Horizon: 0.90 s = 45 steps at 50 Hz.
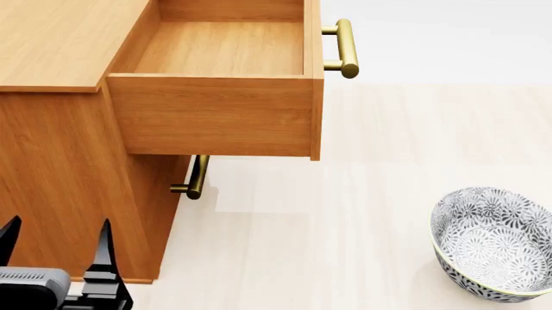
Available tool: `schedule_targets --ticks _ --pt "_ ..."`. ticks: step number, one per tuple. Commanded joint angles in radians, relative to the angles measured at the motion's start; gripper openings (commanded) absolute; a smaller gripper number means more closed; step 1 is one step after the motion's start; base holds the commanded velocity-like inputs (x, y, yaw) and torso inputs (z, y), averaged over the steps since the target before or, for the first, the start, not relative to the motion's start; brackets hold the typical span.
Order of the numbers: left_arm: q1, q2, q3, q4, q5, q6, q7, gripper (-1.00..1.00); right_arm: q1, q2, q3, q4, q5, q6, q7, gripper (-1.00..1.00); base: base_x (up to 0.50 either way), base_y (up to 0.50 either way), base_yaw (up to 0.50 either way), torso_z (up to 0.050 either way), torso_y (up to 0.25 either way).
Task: Put the ketchup in the top drawer of the cabinet.
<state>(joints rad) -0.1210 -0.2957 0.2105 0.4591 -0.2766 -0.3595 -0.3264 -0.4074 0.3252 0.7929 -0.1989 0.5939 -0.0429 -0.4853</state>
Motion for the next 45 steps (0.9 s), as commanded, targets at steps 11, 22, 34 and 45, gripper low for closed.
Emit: schedule_targets --ticks 11,22,34,45 --pt "-0.006 -0.008 0.004 -0.001 -0.007 0.000 -0.007 1.00 0.040 0.061 0.048 -0.138 0.073 0.048 0.063 -1.00 0.00 0.00 0.00 0.000 0.000" --pt "-0.017 -0.007 0.011 -0.007 -0.012 -0.001 -0.006 1.00 -0.112 0.004 0.215 -0.323 0.227 0.020 0.036 -1.00 0.00 0.00 0.00 0.000 0.000" --pt "-0.022 -0.008 0.018 -0.013 -0.013 0.000 -0.010 1.00 0.424 0.590 -0.239 -0.516 0.579 0.567 0.621 -1.00 0.00 0.00 0.00 0.000 0.000" --pt "-0.021 -0.011 0.022 -0.006 -0.016 -0.001 -0.014 1.00 0.982 0.786 -0.535 -0.460 0.602 0.559 0.973 -1.00 0.00 0.00 0.00 0.000 0.001"
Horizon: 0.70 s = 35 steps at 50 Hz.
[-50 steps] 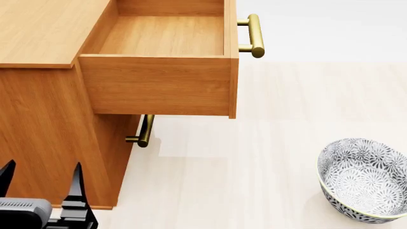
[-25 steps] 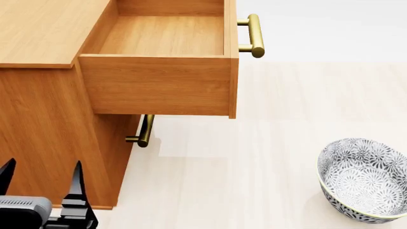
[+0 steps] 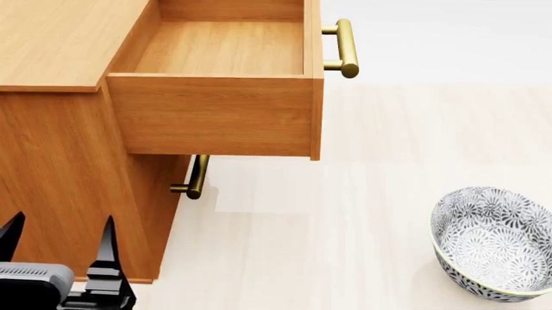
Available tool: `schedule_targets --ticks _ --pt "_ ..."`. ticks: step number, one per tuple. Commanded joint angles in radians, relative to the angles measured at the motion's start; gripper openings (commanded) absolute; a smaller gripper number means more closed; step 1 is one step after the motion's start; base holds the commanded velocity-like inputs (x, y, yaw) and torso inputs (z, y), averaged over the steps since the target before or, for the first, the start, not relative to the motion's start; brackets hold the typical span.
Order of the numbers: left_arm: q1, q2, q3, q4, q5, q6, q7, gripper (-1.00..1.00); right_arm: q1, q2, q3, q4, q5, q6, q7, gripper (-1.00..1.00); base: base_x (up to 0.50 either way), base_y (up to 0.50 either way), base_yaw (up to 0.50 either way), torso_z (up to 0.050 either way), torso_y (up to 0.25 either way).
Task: Put the ketchup in the top drawer of the cabinet.
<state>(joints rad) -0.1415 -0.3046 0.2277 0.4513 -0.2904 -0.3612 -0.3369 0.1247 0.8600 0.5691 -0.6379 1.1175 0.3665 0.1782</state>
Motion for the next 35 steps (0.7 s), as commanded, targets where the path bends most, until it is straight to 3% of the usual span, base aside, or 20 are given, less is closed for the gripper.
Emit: schedule_targets --ticks 1,23,35 --pt "-0.002 -0.003 0.006 0.003 -0.002 -0.001 -0.004 1.00 0.489 0.250 -0.344 -0.014 0.075 0.154 0.312 -1.00 0.00 0.00 0.00 0.000 0.000" --pt "-0.013 -0.002 0.015 -0.017 -0.007 0.007 -0.007 1.00 0.743 0.144 -0.575 0.082 -0.030 0.177 0.278 -1.00 0.00 0.00 0.00 0.000 0.000" --pt "-0.008 -0.004 0.015 -0.016 -0.011 0.015 -0.011 1.00 0.975 0.038 -0.715 0.179 -0.077 0.237 0.241 -1.00 0.00 0.00 0.00 0.000 0.000"
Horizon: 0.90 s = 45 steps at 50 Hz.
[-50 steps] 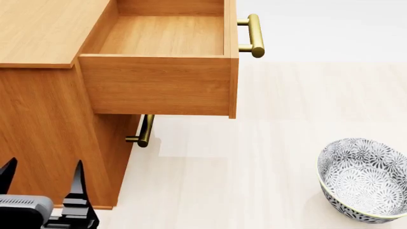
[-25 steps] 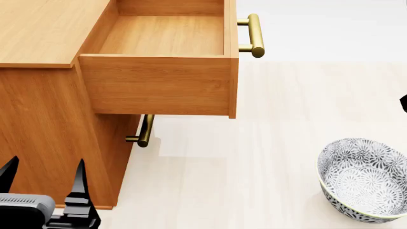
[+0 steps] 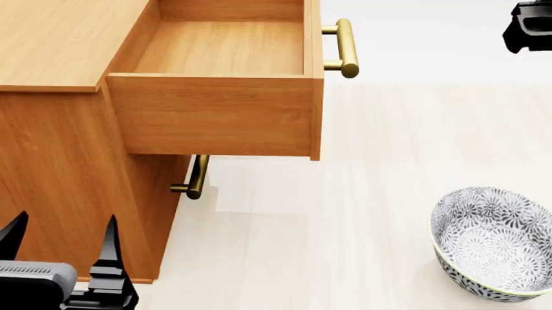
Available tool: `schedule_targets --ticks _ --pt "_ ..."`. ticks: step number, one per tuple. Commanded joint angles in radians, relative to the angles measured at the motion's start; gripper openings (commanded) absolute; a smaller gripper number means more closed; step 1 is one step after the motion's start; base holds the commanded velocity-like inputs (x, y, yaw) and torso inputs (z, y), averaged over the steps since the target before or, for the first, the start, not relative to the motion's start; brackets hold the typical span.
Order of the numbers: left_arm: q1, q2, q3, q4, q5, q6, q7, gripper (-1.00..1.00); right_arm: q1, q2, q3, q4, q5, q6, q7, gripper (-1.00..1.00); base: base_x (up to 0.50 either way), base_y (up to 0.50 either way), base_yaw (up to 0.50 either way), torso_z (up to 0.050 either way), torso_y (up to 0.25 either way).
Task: Put the ketchup in the top drawer of the cabinet.
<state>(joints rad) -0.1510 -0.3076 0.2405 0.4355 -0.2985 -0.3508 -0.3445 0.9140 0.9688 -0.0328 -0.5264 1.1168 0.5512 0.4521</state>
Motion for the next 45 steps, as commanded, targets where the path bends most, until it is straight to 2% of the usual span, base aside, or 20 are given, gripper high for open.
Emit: schedule_targets --ticks 1,27,45 --pt "0.002 -0.001 0.002 -0.002 -0.005 0.007 -0.003 1.00 0.211 -0.086 -0.127 0.085 -0.085 0.055 -0.042 -1.00 0.00 0.00 0.00 0.000 0.000" --pt "0.011 -0.007 0.013 0.024 -0.010 0.004 -0.017 1.00 0.527 -0.324 -0.322 0.409 -0.227 0.055 -0.205 -1.00 0.00 0.00 0.00 0.000 0.000" --pt "0.013 -0.012 0.017 0.034 -0.017 0.003 -0.024 1.00 0.701 -0.512 -0.436 0.759 -0.350 -0.026 -0.355 -1.00 0.00 0.00 0.00 0.000 0.000"
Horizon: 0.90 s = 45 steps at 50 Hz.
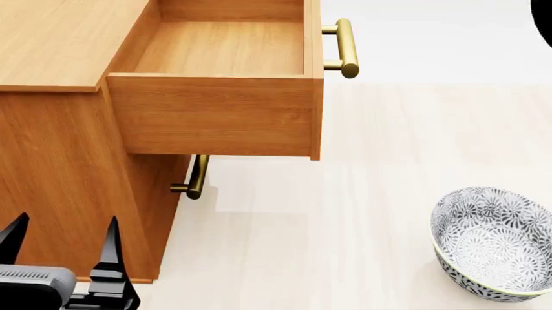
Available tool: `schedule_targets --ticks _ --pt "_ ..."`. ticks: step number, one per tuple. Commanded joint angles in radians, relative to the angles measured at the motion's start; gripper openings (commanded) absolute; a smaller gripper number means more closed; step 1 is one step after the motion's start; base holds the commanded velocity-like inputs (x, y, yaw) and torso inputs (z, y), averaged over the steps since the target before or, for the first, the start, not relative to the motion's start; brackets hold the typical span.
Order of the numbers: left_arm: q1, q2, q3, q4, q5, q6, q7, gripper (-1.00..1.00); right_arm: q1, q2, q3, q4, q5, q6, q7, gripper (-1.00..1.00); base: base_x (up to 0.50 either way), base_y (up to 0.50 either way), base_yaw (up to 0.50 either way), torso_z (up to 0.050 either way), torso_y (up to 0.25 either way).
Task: Put the ketchup in the top drawer of the cabinet.
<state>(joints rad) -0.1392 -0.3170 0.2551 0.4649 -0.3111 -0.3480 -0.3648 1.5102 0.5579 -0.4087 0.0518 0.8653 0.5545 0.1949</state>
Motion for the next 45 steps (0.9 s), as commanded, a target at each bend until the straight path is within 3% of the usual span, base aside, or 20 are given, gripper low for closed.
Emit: schedule_targets --ticks 1,17,26,45 --pt "0.001 -0.002 0.003 0.005 -0.005 -0.001 -0.004 1.00 0.127 -0.118 -0.071 0.217 -0.103 -0.028 -0.120 -1.00 0.00 0.00 0.00 0.000 0.000" --pt "-0.001 -0.002 0.013 0.008 -0.004 -0.003 -0.014 1.00 0.340 -0.323 -0.134 0.759 -0.166 -0.129 -0.364 -1.00 0.00 0.00 0.00 0.000 0.000" --pt "0.001 -0.004 0.015 0.008 -0.005 -0.001 -0.018 1.00 0.508 -0.479 -0.167 1.251 -0.241 -0.309 -0.562 -1.00 0.00 0.00 0.00 0.000 0.001" --pt "-0.006 -0.002 0.023 -0.009 -0.008 0.005 -0.020 1.00 0.483 -0.551 0.135 1.257 -0.652 -0.144 -0.782 -1.00 0.00 0.00 0.00 0.000 0.000"
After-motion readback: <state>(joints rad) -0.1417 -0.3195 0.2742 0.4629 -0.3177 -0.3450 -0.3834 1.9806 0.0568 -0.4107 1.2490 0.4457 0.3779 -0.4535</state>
